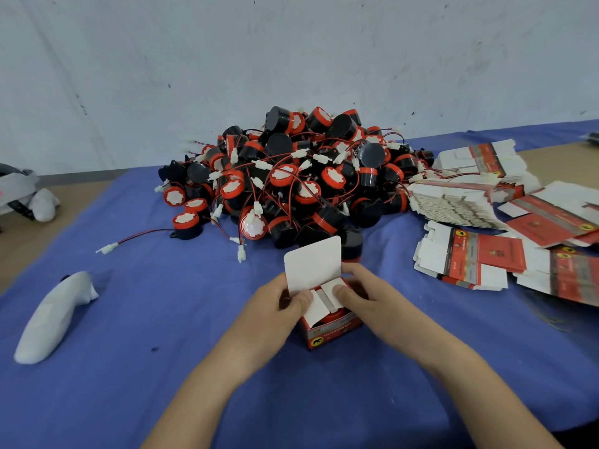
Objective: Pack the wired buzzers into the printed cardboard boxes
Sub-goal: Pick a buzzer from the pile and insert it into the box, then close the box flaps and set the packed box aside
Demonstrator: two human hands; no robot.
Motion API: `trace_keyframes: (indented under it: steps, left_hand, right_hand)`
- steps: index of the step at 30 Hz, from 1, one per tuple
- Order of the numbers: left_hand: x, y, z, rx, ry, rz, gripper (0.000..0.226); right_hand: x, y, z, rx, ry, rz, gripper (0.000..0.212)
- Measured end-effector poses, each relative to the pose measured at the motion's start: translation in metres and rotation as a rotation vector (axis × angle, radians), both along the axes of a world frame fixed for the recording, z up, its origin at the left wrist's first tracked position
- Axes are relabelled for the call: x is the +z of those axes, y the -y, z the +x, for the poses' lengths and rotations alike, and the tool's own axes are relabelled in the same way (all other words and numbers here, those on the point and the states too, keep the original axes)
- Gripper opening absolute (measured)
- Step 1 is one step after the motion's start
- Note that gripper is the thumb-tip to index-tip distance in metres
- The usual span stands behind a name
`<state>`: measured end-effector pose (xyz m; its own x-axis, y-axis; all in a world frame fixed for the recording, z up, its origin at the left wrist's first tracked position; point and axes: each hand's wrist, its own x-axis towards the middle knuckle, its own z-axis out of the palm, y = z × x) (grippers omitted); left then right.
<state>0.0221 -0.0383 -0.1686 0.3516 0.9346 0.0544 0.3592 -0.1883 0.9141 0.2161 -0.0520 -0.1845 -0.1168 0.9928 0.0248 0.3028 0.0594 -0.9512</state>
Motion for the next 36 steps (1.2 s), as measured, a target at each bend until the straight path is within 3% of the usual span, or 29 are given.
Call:
trace_keyframes:
  steps: [8,15,22,32,36]
  left_hand:
    - [0.002,-0.004,0.0,0.021,0.062,-0.015,0.036]
    - [0.0,-0.007,-0.002,0.008,0.074,-0.031,0.031]
    - [0.001,-0.007,-0.002,0.005,0.062,-0.03,0.012]
    - [0.0,-0.006,0.001,0.075,0.046,0.012,0.025]
    - [0.002,-0.007,0.001,0.054,0.037,-0.009,0.019]
  right_hand:
    - [0.001,0.0,0.006,-0.006,-0.004,0.003,0.011]
    - [0.0,0.0,0.008,0.02,-0.027,0.023,0.018]
    - [-0.002,0.003,0.006,0.018,-0.005,0.093,0.027]
    - [-0.007,0.011,0.003,-0.016,0.088,0.202,0.018]
    - [-0.005,0.013,0.007,-0.007,0.113,0.178,0.015]
